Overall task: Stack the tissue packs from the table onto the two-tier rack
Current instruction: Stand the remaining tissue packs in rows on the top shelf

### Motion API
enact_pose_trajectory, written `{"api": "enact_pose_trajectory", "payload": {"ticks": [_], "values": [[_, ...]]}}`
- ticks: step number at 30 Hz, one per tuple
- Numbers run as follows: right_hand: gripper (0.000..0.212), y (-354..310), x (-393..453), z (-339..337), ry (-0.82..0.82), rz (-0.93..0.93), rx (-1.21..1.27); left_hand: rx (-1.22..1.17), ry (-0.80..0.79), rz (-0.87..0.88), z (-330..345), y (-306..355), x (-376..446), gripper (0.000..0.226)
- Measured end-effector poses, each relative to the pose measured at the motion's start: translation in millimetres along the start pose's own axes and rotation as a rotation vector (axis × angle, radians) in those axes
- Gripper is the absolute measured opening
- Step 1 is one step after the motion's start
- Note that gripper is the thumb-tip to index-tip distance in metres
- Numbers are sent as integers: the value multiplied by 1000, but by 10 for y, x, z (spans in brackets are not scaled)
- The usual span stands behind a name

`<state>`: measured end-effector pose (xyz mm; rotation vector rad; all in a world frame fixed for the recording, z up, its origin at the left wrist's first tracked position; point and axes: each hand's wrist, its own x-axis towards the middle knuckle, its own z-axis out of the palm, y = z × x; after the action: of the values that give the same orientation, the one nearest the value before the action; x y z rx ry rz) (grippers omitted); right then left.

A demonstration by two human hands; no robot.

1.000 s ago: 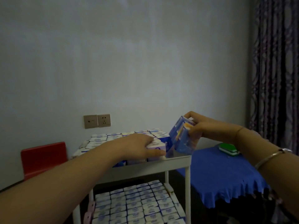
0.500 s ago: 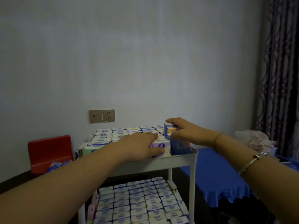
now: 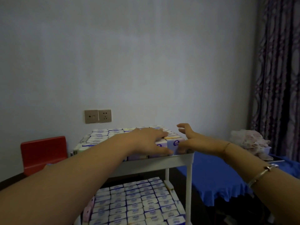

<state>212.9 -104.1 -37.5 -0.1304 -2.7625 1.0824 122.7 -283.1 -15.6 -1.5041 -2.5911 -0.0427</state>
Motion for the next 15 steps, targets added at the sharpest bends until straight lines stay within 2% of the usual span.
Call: {"api": "enact_pose_trajectory", "payload": {"ticks": [5,8,10,12,15], "values": [[46,21,-63,14,-56,51,-295,-70,5,20,83,-38,22,75],[46,3,-69,119,-110,54,-424,-62,4,21,89,-52,22,77],[56,44,-44,148,-99,73,-537,-46,12,21,90,-38,9,77],[63,84,-57,167,-23,73,-580,-28,26,28,76,-16,-34,76],[42,-13,-211,200,222,23,-495,-28,72,21,19,-18,-195,74]]}}
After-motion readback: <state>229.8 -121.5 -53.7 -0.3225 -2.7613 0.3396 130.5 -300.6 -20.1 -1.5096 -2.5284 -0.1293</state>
